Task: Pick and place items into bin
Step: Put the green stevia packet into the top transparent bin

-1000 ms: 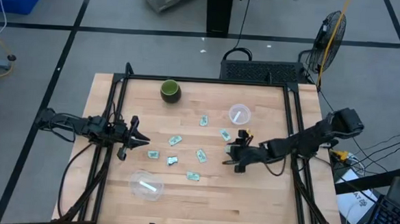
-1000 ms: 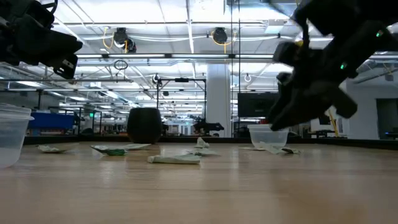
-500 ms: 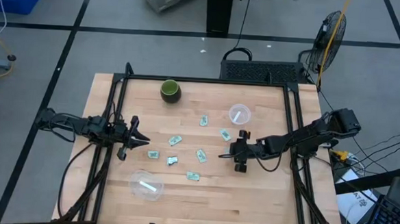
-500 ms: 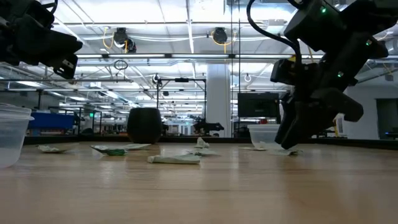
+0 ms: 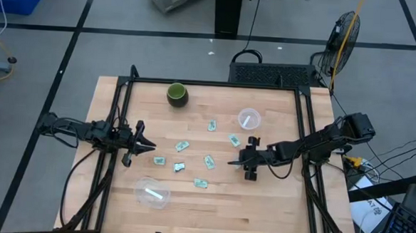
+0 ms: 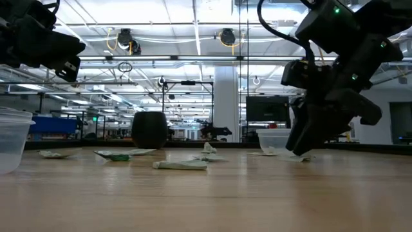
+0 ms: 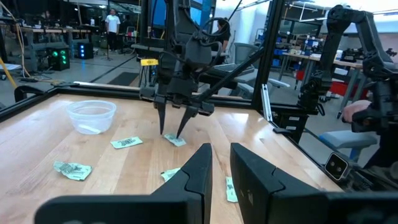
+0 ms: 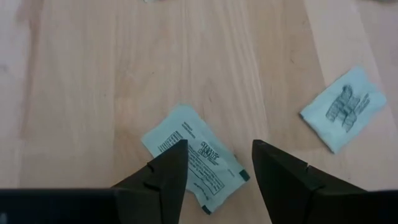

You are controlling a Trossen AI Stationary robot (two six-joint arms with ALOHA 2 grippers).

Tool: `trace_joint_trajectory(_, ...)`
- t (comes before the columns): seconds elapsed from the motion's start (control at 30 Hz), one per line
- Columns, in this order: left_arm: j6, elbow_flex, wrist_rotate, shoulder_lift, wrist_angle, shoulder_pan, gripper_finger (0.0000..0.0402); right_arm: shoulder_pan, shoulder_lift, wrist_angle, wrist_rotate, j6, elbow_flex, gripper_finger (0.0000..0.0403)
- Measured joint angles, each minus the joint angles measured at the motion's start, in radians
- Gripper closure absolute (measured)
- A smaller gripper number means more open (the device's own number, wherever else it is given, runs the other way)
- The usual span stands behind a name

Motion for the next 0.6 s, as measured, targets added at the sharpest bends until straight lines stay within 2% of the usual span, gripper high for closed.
trace_joint_trajectory(0.33, 0.000, 0.000, 0.000, 0.000, 0.000, 0.000, 0.0341, 0.000, -0.003, 0.199, 0.003, 0.047, -0.141, 0.0275)
trace_joint_trajectory(0.6, 0.000, 0.000, 0.000, 0.000, 0.001, 0.000, 0.0341, 0.000, 0.000, 0.305, 0.001, -0.062, -0.158, 0.0348)
